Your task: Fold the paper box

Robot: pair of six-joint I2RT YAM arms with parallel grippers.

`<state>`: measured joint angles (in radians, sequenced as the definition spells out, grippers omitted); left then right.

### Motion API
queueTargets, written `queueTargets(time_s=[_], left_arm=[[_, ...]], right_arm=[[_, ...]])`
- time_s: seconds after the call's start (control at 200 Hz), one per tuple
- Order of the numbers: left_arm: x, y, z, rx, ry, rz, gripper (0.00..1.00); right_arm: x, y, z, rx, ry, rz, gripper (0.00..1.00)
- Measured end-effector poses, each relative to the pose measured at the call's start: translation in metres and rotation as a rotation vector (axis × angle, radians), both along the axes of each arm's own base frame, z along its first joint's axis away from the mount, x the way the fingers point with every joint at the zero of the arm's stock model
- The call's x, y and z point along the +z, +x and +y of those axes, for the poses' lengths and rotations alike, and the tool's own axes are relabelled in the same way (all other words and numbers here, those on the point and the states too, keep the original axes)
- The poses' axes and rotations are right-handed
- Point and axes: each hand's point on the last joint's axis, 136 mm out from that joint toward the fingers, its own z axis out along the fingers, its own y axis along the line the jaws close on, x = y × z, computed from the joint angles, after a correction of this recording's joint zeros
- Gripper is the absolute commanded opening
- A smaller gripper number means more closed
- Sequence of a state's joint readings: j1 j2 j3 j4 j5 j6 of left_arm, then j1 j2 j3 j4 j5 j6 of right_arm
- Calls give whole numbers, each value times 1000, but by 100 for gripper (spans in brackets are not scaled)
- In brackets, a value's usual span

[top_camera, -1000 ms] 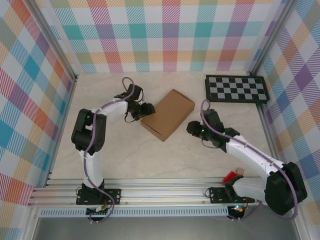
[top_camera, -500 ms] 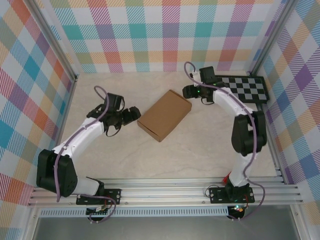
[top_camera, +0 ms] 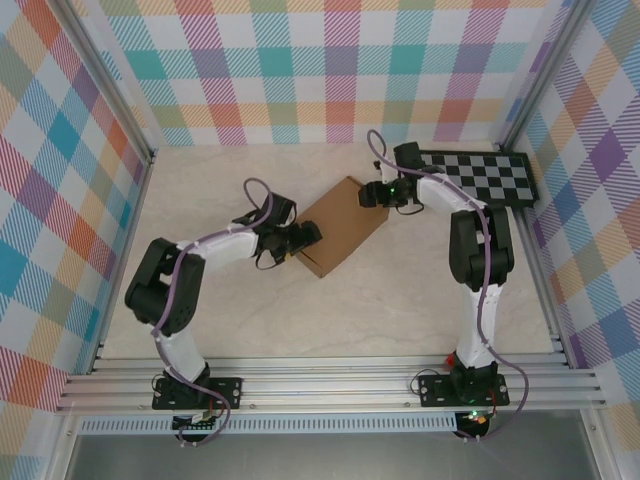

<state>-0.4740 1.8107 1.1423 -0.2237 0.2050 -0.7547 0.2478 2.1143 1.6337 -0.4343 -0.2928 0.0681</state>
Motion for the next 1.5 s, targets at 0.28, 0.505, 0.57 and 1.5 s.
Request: queueTargets(time_s=[0.28, 0.505, 0.57, 1.5], left_arm=[[-6, 94, 21, 36, 64, -28, 86], [-1, 181, 32, 31, 84, -110, 85], [-1, 197, 34, 27, 89, -131, 85], [-13, -52, 237, 183, 673, -500, 100]], right_arm=[[4, -10, -3, -78, 88, 31, 67], [10, -13, 7, -182, 182, 78, 66], [12, -16, 6, -219, 198, 87, 66], [-30, -185, -202, -600, -312, -335, 100]])
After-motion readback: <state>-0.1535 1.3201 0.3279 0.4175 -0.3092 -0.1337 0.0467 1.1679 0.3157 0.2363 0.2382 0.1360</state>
